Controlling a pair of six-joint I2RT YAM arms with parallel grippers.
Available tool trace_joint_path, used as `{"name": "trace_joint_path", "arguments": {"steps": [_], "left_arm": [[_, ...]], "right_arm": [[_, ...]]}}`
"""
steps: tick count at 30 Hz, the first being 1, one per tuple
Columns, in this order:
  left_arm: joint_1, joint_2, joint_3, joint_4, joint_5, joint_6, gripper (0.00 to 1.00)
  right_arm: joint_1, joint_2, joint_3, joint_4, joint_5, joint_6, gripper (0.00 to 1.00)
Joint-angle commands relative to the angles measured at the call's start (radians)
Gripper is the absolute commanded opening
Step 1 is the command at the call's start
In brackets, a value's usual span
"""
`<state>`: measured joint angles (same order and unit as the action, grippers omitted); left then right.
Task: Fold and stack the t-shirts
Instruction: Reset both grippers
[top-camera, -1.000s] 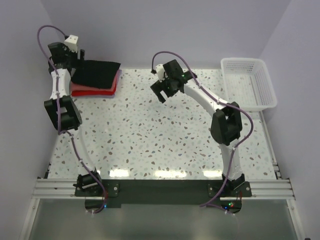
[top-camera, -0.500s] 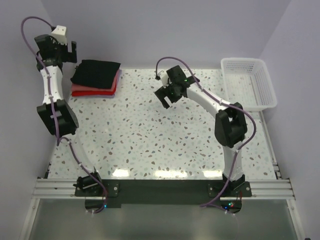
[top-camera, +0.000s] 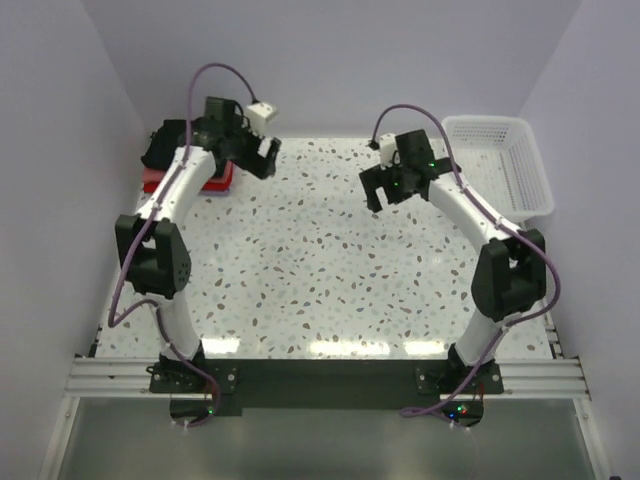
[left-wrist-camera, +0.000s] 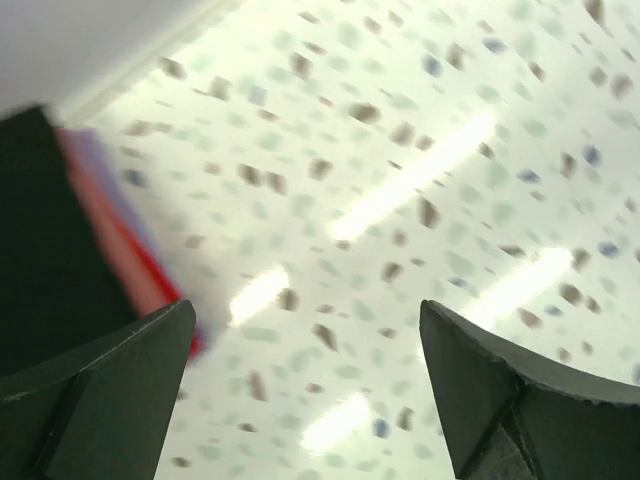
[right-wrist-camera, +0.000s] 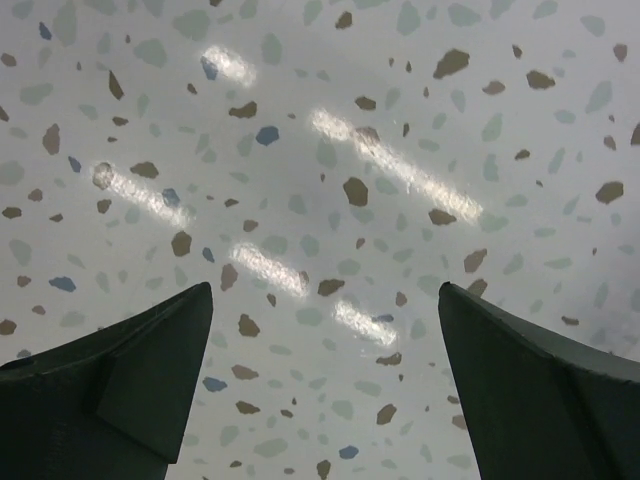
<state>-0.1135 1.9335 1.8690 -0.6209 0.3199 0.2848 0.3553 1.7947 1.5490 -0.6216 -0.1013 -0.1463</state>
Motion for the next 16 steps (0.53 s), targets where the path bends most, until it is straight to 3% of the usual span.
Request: {"name": "trace_joint_path", "arguments": {"steps": [1,4,9,16], "left_arm": [[-0.084,-0.071,-0.131,-0.089,-0.019,0.016,1.0],[-0.132,-0.106,-0.272,-0.048,-0.025,-0.015,1.0],[-0.138,-0.162,-0.442,0.024,-0.035,-0.072,1.0],[-0.129,-0.257,-0.577,0.075,-0.085,-0.157,1.0]], "right_arm": [[-0.074,-0.102,-0.101,0.02,-0.076,0.04,0.99],[-0.147,-0.176,-0.213,0.016,-0.119,0.025,0.99],[-0.151,-0.334,-0.409,0.023,-0.138,-0.028,0.99],[-0.15,-0.445,-0.5,0.01,-0.182,-0.029,0.99]]}}
